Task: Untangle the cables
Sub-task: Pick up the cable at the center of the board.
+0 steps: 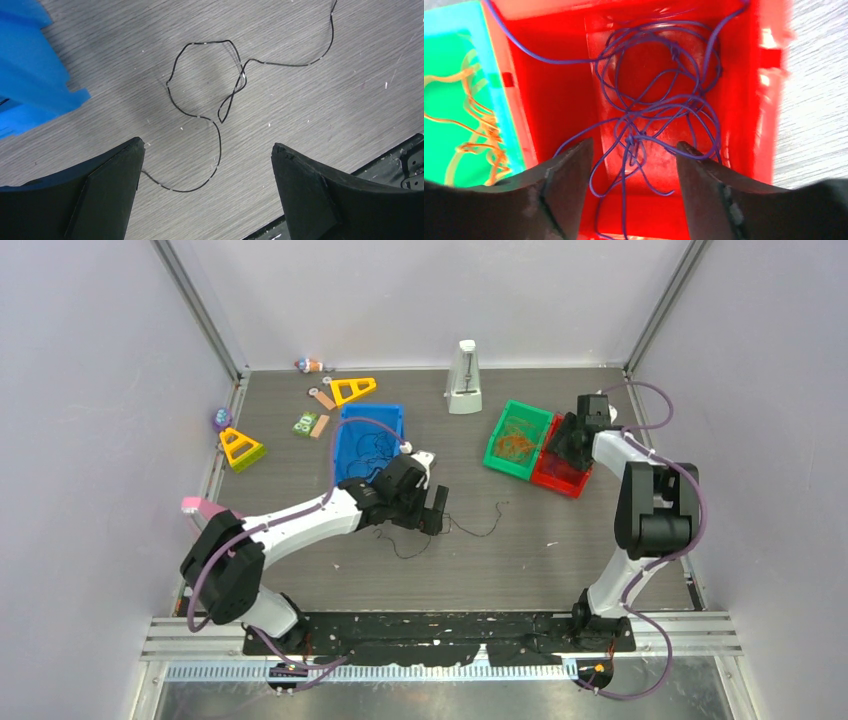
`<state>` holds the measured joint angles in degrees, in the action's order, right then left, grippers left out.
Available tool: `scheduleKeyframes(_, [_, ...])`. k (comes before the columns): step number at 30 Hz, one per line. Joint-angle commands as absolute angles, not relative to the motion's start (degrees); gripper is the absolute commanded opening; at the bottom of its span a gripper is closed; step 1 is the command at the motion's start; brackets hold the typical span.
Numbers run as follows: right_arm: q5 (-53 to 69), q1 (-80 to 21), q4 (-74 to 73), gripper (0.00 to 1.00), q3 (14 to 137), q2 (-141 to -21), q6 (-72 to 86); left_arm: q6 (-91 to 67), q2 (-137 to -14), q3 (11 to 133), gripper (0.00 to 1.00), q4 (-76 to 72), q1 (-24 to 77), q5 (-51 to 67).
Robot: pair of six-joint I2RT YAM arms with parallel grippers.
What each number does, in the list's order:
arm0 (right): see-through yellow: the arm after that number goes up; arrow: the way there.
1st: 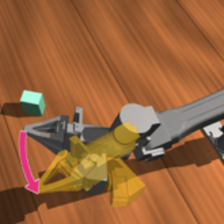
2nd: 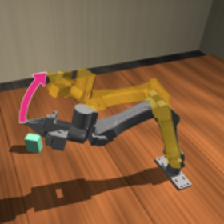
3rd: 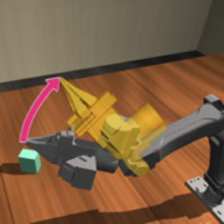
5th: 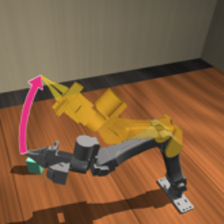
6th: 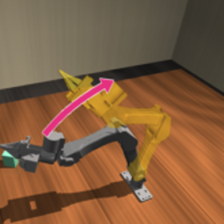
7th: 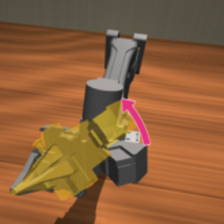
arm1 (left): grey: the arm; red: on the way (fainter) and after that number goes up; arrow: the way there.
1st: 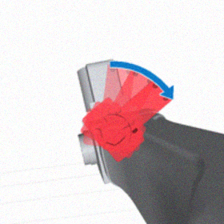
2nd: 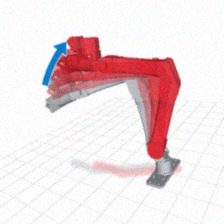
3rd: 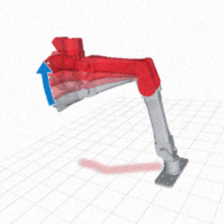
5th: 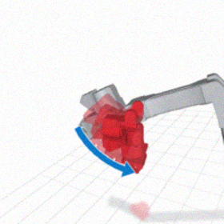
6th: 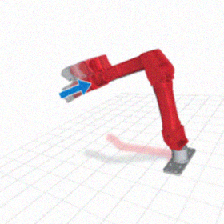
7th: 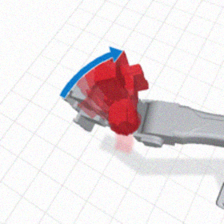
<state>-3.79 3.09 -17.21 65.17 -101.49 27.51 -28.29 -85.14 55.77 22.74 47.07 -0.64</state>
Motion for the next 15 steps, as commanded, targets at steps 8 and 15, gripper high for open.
scheduleKeyframes(8, [-7.2, -5.5, -20.7, 0.95, 64.4, -84.2, 25.5, -31.7, -89.5, 58.2, 1.0, 19.8, 49.3, -4.5])
scheduleKeyframes(15, [-5.9, -13.3, -23.5, 0.95, 54.9, -70.1, 22.4, -32.1, -94.1, 58.6, 0.99, 19.1, 49.4, -4.4])
